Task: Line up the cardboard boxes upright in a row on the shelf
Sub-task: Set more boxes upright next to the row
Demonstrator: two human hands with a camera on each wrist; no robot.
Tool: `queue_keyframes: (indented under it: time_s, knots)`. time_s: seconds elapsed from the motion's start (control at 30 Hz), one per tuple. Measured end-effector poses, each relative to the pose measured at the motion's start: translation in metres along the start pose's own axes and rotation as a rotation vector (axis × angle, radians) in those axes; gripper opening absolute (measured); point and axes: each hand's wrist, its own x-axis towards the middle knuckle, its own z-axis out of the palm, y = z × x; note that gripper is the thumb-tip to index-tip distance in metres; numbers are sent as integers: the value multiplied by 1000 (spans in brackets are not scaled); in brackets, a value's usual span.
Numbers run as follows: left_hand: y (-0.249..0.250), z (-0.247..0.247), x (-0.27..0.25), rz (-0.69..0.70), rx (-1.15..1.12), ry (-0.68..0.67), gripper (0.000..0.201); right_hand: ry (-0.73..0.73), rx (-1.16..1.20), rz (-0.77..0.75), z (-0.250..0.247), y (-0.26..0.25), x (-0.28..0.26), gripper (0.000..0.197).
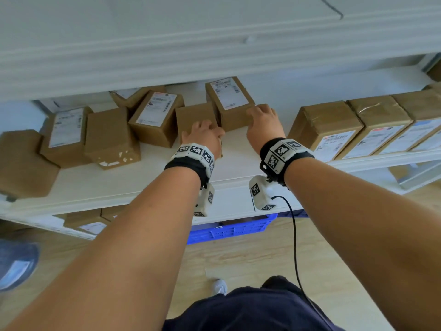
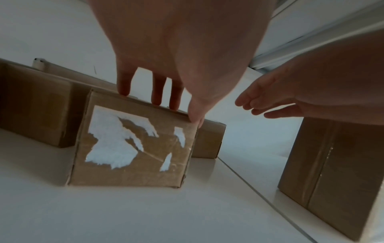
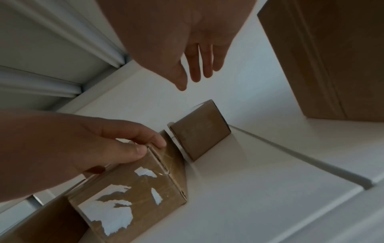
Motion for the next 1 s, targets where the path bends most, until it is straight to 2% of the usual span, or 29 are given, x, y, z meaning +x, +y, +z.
queue_keyframes:
  time_s: [0.2,0.33,0.43,0.57,0.77,0.87,1.0]
  knots:
    - [-25,-4,6,-90,-15,68,27,-34,-43,25,15,-12,17,48]
    - [-41,-9,19,-126,-44,100,36,-92,-73,18,25,-13,45,49]
    - [-43,-6,30,-201,-66,101,41,-119,-105,-19,32,-15,66,50]
    - [-41,5,44,-247,-175,135,38,-141,-212,-76,38,-14,91,54]
    - [-41,12,52,-258,-240,228,34,-276,-185,-26,41,-13,106,49]
    - [-40,10,52,-253,-239,214,35,-268,-195,-13,37,-17,102,49]
    - [-39,7,50,-235,-229,122,42,-286,-198,5,30,-18,93,38]
